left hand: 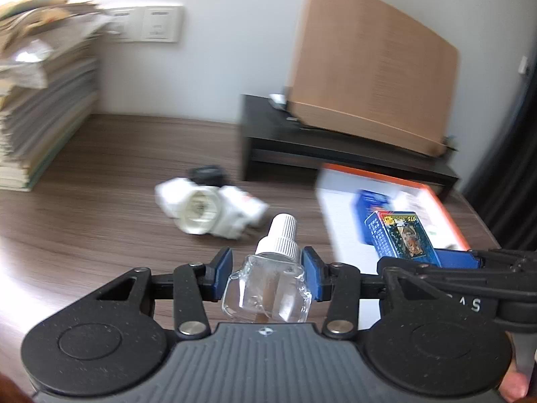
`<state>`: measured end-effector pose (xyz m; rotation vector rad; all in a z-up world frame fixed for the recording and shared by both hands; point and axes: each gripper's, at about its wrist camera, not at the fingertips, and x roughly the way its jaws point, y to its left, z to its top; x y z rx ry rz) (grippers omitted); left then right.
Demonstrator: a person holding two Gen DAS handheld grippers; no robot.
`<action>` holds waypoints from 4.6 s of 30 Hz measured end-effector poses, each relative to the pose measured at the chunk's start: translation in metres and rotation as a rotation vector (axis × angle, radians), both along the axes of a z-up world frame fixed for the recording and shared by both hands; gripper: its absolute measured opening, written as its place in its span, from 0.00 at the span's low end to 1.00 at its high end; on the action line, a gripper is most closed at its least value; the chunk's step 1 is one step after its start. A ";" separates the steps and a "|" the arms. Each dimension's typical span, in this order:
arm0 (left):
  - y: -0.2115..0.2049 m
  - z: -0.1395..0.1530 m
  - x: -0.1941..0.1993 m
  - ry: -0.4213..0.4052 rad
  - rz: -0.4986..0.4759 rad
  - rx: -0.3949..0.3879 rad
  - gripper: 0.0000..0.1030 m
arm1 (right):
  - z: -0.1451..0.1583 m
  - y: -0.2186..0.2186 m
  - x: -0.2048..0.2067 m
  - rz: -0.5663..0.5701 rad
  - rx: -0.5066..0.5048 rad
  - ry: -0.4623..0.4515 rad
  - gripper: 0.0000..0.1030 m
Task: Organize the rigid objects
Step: 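Carry the refill bottle with left tool while right tool carries the card box over the box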
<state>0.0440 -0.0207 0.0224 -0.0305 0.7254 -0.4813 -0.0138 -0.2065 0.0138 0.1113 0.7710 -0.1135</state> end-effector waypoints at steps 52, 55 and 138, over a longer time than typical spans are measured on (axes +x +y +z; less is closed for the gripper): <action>-0.124 0.002 -0.058 -0.012 -0.059 0.027 0.44 | -0.001 -0.133 -0.092 -0.169 -0.006 -0.012 0.69; -0.129 0.001 -0.057 -0.008 -0.076 0.023 0.44 | -0.002 -0.138 -0.093 -0.181 0.000 -0.006 0.69; -0.147 -0.019 -0.044 0.065 -0.119 0.049 0.44 | -0.028 -0.120 -0.064 -0.151 0.034 0.086 0.69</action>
